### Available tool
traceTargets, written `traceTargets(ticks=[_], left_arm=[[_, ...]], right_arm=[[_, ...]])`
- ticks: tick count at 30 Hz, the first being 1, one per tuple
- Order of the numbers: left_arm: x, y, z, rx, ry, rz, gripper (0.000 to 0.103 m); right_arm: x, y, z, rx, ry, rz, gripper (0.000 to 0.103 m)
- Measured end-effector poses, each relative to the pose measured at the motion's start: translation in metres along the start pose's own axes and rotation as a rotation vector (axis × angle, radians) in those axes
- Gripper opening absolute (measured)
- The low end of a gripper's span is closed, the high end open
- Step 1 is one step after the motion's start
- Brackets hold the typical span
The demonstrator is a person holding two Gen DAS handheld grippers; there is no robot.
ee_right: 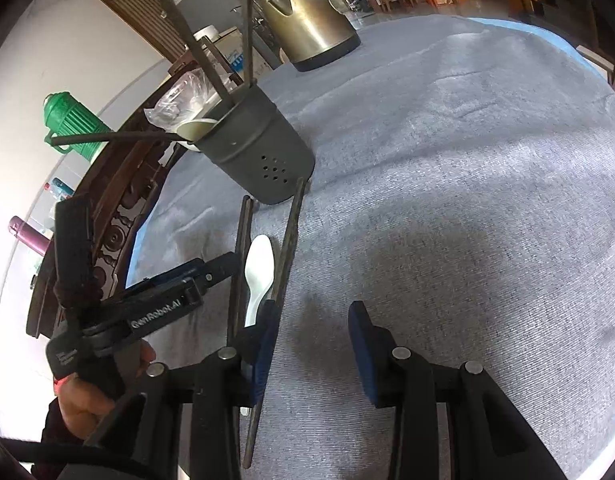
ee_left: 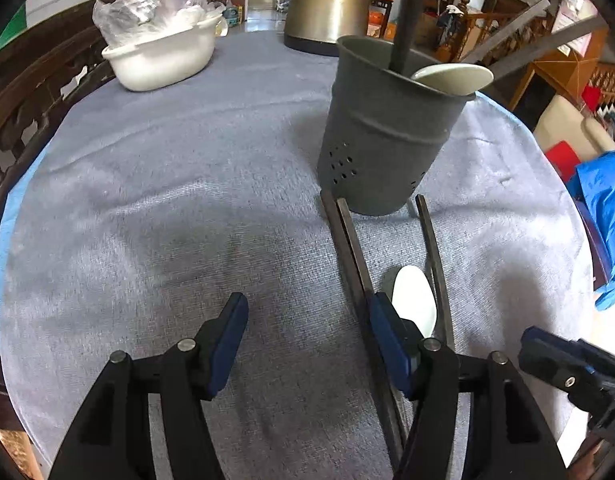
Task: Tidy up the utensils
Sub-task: 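Move both tools back toward the remaining spoon and chopsticks, then grasp a chopstick with the left tool while the right tool grasps the white spoon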
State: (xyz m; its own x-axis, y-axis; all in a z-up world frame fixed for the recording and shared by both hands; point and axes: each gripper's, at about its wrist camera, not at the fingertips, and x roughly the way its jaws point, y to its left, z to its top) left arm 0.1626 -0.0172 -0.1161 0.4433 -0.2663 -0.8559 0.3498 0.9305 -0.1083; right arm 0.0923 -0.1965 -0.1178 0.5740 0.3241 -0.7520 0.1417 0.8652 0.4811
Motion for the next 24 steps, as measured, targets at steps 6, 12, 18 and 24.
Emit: traceTargets(ticks=[6,12,18,24], left_arm=[[0.001,0.006,-0.001,0.003,0.016,0.004,0.07],[-0.006,0.018,-0.015,0.034,0.052,0.019,0.07],[-0.023,0.039,-0.016,-0.041,0.039,-0.044,0.069],[-0.026,0.043,-0.016,-0.047,0.027,-0.039,0.068]], right_arm=[[-0.003,-0.003,0.001,0.008,-0.008,0.001,0.039],[-0.011,-0.001,0.001,0.002,-0.02,0.006,0.039],[-0.01,0.014,0.002,-0.025,-0.009,0.064,0.024],[0.006,0.052,0.008,-0.092,0.015,0.144,0.019]])
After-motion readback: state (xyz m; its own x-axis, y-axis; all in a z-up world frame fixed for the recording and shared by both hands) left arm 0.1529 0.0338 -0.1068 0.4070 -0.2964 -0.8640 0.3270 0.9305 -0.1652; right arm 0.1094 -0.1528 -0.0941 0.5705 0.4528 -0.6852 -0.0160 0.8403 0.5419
